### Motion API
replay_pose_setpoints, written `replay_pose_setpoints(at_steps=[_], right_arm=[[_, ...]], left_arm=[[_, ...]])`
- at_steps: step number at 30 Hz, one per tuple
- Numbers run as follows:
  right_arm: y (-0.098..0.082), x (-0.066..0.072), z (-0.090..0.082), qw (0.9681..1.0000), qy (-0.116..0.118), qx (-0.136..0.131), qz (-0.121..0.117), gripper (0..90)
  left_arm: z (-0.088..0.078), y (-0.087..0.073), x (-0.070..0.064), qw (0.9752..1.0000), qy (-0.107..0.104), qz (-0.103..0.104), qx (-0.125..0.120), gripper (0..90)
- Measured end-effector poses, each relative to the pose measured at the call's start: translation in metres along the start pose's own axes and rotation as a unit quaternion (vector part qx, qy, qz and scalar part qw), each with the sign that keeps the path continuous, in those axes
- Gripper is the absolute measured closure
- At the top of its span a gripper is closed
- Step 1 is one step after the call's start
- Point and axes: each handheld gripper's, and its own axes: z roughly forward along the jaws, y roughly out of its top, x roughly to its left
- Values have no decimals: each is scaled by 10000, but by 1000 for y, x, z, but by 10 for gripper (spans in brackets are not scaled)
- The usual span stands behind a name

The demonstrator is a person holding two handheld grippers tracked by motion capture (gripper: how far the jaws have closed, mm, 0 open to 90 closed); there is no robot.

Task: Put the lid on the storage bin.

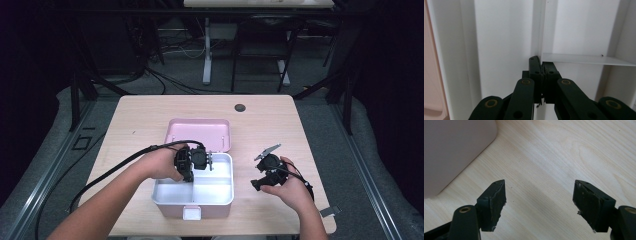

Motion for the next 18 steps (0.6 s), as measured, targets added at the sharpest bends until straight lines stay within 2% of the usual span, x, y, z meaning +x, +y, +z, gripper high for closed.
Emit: replay_pose_setpoints(at_steps=[1, 4, 5, 8, 9, 12, 15, 18], right_arm=[[1, 0, -1, 10000, -15, 61, -2, 266], [1, 0, 1, 10000, -31, 58, -18, 266], [1, 0, 2, 10000, -50, -19, -11, 266], [3, -1, 2, 10000, -82, 37, -1, 281], [3, -1, 3, 9999, -90, -64, 15, 288], [7, -2, 1, 9999, -65, -112, 53, 307], [11, -2, 3, 9995, 45, -307, 96, 315], [19, -2, 3, 9993, 61, -336, 154, 337]], left_arm=[[0, 1, 0, 10000, 14, 20, 24, 876], [0, 2, -1, 10000, 44, 58, 42, 876], [1, 1, -2, 10000, 49, 61, 39, 875], [0, 3, -2, 9999, 67, 114, 104, 875], [1, 3, -3, 9999, 74, 108, 87, 875], [1, 4, -3, 9998, 87, 91, 124, 873], [1, 5, -3, 9998, 86, 90, 166, 873], [1, 5, -3, 9998, 99, 98, 170, 870]])
